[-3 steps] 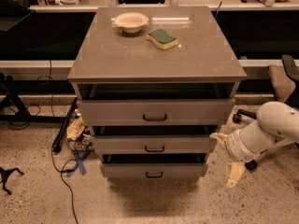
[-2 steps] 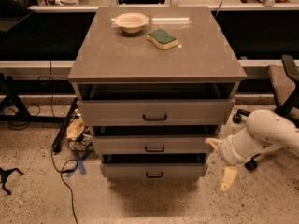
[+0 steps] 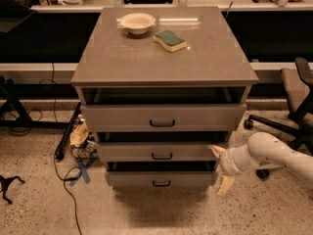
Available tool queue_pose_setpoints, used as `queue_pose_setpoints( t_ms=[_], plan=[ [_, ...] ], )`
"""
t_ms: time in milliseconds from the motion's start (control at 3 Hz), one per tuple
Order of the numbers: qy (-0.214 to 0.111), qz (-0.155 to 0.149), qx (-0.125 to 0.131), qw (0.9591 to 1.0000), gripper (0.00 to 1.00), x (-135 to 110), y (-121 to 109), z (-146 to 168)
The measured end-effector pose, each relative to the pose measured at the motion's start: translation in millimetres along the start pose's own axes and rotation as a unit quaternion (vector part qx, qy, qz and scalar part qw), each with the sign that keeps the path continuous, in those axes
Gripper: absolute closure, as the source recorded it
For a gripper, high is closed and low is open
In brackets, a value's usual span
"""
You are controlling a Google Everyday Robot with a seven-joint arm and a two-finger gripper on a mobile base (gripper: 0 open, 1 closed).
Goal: Open middle drawer
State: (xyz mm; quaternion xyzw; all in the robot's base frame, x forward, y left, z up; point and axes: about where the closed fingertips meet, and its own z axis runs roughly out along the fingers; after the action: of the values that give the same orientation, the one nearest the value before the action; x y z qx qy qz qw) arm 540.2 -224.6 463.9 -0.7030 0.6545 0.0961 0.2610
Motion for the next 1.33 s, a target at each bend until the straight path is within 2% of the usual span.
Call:
queue_pose_setpoints(
  t_ms=[333, 667, 1333],
  plan=[
    [0.000, 0.000, 0.000, 1.0000, 0.00, 0, 0, 0],
    [0.011, -0.026, 0.023, 0.9993, 0.00, 2, -12, 15],
    [0.011, -0.083, 0.092, 0.9922, 0.00, -4, -69, 53]
  ],
)
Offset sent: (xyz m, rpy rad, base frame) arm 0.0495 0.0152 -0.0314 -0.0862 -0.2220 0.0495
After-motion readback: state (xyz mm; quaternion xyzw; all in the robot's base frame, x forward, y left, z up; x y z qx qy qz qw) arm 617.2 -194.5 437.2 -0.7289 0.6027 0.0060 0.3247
